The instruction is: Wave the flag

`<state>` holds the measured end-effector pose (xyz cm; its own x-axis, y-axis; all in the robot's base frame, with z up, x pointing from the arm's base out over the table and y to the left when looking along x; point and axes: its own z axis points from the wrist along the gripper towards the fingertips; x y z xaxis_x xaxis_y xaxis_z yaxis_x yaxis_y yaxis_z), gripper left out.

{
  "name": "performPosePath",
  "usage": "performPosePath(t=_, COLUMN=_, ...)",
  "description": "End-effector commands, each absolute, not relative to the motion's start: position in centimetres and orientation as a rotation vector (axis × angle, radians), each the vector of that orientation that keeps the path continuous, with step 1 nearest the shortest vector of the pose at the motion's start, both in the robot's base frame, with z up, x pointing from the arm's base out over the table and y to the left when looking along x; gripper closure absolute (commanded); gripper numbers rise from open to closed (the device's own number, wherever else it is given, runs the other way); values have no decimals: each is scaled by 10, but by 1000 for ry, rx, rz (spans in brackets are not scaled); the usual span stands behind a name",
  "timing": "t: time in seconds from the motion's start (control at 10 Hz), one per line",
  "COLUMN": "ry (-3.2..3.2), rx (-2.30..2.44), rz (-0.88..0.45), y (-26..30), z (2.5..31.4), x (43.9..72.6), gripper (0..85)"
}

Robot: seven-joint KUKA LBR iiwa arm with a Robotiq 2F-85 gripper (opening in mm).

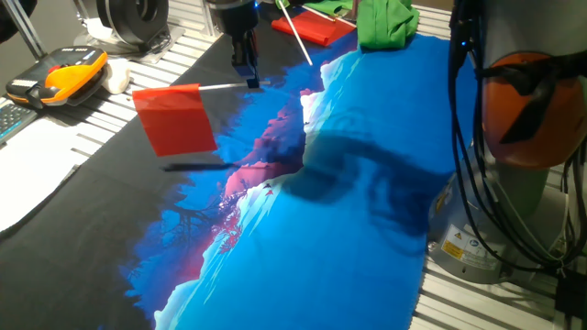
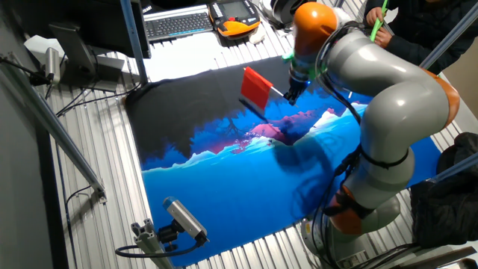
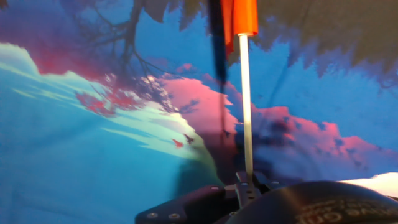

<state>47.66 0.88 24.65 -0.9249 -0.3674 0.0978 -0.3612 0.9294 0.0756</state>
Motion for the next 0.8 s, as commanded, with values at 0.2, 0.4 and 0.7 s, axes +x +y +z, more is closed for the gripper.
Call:
performPosePath(t=0.2, ry=-3002, rx=169, rz=-101, y=8, z=247, x=475, gripper=850)
performPosePath(t=0.4, ry=-2996, rx=-67, rz=-110, y=6, z=247, x=475, gripper=850)
performPosePath(t=0.7, ry=-2944, rx=-495, rz=-171, y=2, z=248, x=474, gripper=850)
